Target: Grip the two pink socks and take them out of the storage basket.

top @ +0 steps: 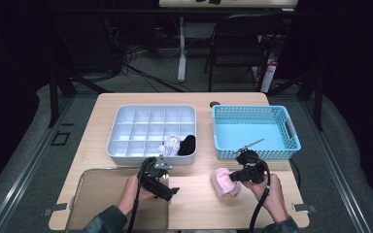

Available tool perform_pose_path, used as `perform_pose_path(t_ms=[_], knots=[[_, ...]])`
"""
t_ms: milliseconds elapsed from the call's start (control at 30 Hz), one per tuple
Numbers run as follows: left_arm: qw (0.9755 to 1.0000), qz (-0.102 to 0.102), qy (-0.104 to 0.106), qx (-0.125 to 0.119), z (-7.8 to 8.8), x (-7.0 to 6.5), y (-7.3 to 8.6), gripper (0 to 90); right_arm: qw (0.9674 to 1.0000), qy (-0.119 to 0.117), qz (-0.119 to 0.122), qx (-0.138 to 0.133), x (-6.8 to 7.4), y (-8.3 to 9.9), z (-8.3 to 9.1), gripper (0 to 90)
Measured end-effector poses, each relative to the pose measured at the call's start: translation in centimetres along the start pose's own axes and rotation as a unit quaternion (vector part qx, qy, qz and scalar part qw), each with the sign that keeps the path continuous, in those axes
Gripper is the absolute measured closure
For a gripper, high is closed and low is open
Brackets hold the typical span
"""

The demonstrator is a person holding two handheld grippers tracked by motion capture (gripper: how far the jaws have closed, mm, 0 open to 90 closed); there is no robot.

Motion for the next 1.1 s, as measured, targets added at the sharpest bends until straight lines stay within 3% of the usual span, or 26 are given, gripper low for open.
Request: perform_pose_path(t_ms=[200, 233, 367, 733, 833, 867, 967, 1000, 1100], knots=[[1.0000, -0.001, -0.001, 0.001, 0.0, -0.1, 0.0, 0.1, 0.9998, -0.015, 0.015, 0.001, 1.5, -0.3, -0.9, 82.5], [1.0000, 0.000, 0.000, 0.001, -0.1, -0.1, 0.0, 0.1, 0.9995, -0.011, 0.025, 0.014, 1.6, -0.2, -1.0, 82.3], [1.0000, -0.002, 0.002, 0.003, -0.2, -0.2, 0.0, 0.1, 0.9992, -0.016, 0.033, 0.018, 2.5, -0.3, -1.8, 82.0], [1.0000, -0.001, -0.002, 0.005, -0.1, -0.1, 0.1, 0.1, 0.9975, -0.041, 0.057, 0.013, 4.9, -0.7, -3.4, 80.8], [1.0000, -0.001, -0.002, 0.005, -0.1, 0.0, 0.1, 0.1, 0.9967, -0.050, 0.063, 0.011, 5.5, -0.9, -3.6, 79.8], [1.0000, -0.001, -0.003, 0.005, -0.1, 0.0, 0.1, 0.1, 0.9959, -0.045, 0.075, 0.019, 5.5, -0.9, -3.5, 79.4], [1.0000, -0.001, -0.003, 0.007, -0.1, 0.0, 0.1, 0.1, 0.9947, -0.067, 0.077, 0.006, 6.3, -1.1, -3.5, 77.9], [1.0000, -0.001, -0.003, 0.008, -0.1, 0.0, 0.1, 0.1, 0.9939, -0.066, 0.088, 0.011, 6.3, -1.1, -3.3, 77.4], [1.0000, -0.001, -0.003, 0.007, -0.1, 0.0, 0.1, 0.1, 0.9932, -0.076, 0.088, 0.000, 6.6, -1.2, -3.1, 75.5]])
Point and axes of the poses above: each handheld gripper's, and its own axes: z roughly backward along the jaws, y roughly out of its underside, x roughly to its left, the point moved 6 cm from there along -z, roughly forward along the jaws, and after that the axes turned 1 degree about -y, right-handed, at the moved point
